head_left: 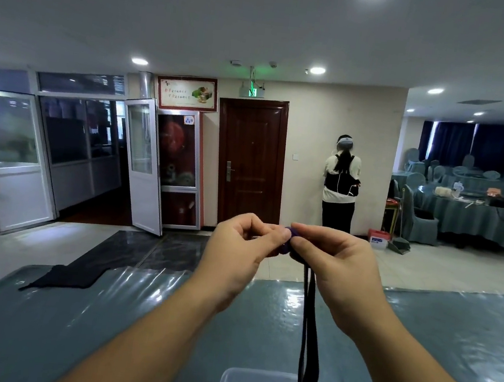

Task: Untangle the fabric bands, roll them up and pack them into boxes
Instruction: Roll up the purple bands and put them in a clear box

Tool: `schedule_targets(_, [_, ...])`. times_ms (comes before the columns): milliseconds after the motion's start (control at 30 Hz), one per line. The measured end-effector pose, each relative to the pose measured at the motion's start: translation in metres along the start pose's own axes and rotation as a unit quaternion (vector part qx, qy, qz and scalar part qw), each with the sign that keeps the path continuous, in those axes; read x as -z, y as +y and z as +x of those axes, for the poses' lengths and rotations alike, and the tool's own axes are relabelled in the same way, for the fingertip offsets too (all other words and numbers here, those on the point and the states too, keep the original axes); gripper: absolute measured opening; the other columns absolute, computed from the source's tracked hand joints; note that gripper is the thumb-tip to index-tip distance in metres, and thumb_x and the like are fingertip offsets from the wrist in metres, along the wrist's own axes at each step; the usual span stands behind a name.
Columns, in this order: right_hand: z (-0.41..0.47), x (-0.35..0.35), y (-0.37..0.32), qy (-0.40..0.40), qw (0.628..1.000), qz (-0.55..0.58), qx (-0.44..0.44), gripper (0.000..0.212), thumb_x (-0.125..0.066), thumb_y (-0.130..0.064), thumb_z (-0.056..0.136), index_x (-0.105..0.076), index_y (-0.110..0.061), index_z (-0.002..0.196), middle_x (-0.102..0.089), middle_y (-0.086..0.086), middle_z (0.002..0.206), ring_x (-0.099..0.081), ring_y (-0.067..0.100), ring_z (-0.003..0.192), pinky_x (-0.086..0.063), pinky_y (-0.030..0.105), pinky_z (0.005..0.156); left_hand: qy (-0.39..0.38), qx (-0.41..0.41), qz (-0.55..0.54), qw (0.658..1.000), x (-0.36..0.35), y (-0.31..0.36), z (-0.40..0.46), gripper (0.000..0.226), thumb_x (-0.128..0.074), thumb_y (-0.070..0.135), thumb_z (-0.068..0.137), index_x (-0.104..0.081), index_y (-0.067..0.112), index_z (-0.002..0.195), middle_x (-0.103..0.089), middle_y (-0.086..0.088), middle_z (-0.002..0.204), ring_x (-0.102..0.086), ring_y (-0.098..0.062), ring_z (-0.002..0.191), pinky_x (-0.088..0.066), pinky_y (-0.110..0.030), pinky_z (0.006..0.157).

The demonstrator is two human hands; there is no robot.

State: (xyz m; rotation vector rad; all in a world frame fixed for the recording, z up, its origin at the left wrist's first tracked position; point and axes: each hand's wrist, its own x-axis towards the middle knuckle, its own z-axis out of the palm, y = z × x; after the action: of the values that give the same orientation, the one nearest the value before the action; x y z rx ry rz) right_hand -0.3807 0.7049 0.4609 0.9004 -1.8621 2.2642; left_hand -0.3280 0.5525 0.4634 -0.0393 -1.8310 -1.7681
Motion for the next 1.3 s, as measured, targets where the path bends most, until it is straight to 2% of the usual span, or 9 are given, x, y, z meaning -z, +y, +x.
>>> schedule_targets(133, [0.000, 0.006, -0.003, -0.037, 0.999, -0.028, 0.010, 0.024, -0.075, -0.002, 0.088, -0.074, -0.017, 0.106, -0.081, 0.004, 0.095, -0.078, 0.019, 0.094, -0.061, 0.038, 0.091, -0.095, 0.035, 0.064, 0.993, 0.013, 0.014, 0.009, 0.029, -0.077, 0.009, 0.090, -0.074, 0.015, 0.118, -0.079, -0.008, 0.102, -0.078, -0.023, 0.096, -0.062, -0.033, 0.086])
schedule_targets(300, [-0.001, 0.006, -0.004, -0.022, 0.999, -0.017, 0.031, 0.013, -0.077, -0.002, 0.085, -0.078, -0.009, 0.096, -0.080, 0.007, 0.088, -0.078, 0.022, 0.088, -0.063, 0.034, 0.087, -0.139, 0.050, 0.066, 0.987, 0.016, 0.020, 0.009, 0.020, -0.070, 0.006, 0.096, -0.076, 0.012, 0.114, -0.079, -0.012, 0.106, -0.077, -0.025, 0.100, -0.061, -0.033, 0.089])
schedule_targets(567, [-0.005, 0.005, -0.005, -0.038, 0.998, -0.030, 0.048, 0.030, -0.073, -0.003, 0.089, -0.078, -0.025, 0.108, -0.081, -0.007, 0.100, -0.076, 0.010, 0.100, -0.060, 0.025, 0.091, -0.088, 0.084, -0.145, 0.982, 0.006, 0.007, 0.001, 0.023, -0.061, 0.000, 0.098, -0.071, 0.000, 0.119, -0.075, -0.020, 0.116, -0.074, -0.027, 0.110, -0.061, -0.032, 0.092])
schedule_targets(767, [-0.003, 0.012, -0.017, -0.129, 0.974, -0.180, 0.055, 0.026, -0.074, -0.009, 0.091, -0.079, -0.025, 0.110, -0.081, -0.012, 0.095, -0.076, 0.004, 0.093, -0.059, 0.020, 0.087, -0.169, 0.068, 0.106, 0.978, 0.024, 0.027, 0.006, 0.020, -0.073, 0.014, 0.095, -0.078, 0.013, 0.114, -0.079, -0.007, 0.105, -0.076, -0.016, 0.100, -0.058, -0.022, 0.081])
schedule_targets(833, [-0.003, 0.012, -0.019, -0.130, 0.977, -0.165, 0.047, 0.023, -0.076, -0.010, 0.089, -0.076, -0.023, 0.107, -0.081, -0.007, 0.094, -0.077, 0.009, 0.091, -0.061, 0.025, 0.086, -0.163, 0.049, 0.157, 0.973, 0.027, 0.035, 0.007, 0.019, -0.076, 0.015, 0.092, -0.079, 0.014, 0.111, -0.080, -0.004, 0.099, -0.076, -0.012, 0.095, -0.057, -0.019, 0.078])
schedule_targets(1000, [-0.003, 0.005, -0.015, -0.032, 0.998, -0.017, 0.059, 0.018, -0.078, -0.003, 0.084, -0.078, -0.014, 0.099, -0.081, 0.004, 0.090, -0.078, 0.023, 0.090, -0.063, 0.032, 0.085, -0.115, 0.066, -0.033, 0.991, 0.016, 0.029, 0.006, 0.021, -0.069, 0.006, 0.093, -0.076, 0.003, 0.113, -0.078, -0.016, 0.108, -0.075, -0.023, 0.104, -0.059, -0.030, 0.097])
schedule_targets(1167, [-0.004, 0.005, -0.016, -0.013, 0.999, 0.012, 0.051, 0.025, -0.077, -0.001, 0.084, -0.079, -0.017, 0.103, -0.081, 0.002, 0.093, -0.078, 0.018, 0.093, -0.062, 0.027, 0.087, -0.080, 0.101, -0.189, 0.973, -0.001, 0.016, 0.001, 0.020, -0.066, 0.003, 0.093, -0.075, 0.001, 0.111, -0.078, -0.016, 0.107, -0.076, -0.017, 0.097, -0.060, -0.023, 0.086])
schedule_targets(1233, [-0.001, 0.011, -0.020, -0.032, 0.997, -0.040, 0.050, 0.024, -0.076, -0.001, 0.086, -0.080, -0.017, 0.103, -0.082, 0.001, 0.093, -0.078, 0.016, 0.093, -0.061, 0.030, 0.090, -0.091, 0.105, -0.154, 0.978, 0.001, 0.016, 0.001, 0.021, -0.067, 0.003, 0.094, -0.074, 0.001, 0.114, -0.077, -0.018, 0.111, -0.075, -0.021, 0.102, -0.060, -0.026, 0.089])
schedule_targets(1300, [0.001, 0.017, -0.025, -0.077, 0.989, -0.120, 0.047, 0.022, -0.075, -0.004, 0.088, -0.080, -0.020, 0.103, -0.081, -0.004, 0.092, -0.077, 0.011, 0.091, -0.061, 0.028, 0.090, -0.113, 0.073, -0.002, 0.991, 0.008, 0.020, 0.003, 0.021, -0.071, 0.008, 0.094, -0.076, 0.008, 0.115, -0.078, -0.012, 0.109, -0.075, -0.021, 0.104, -0.060, -0.028, 0.089])
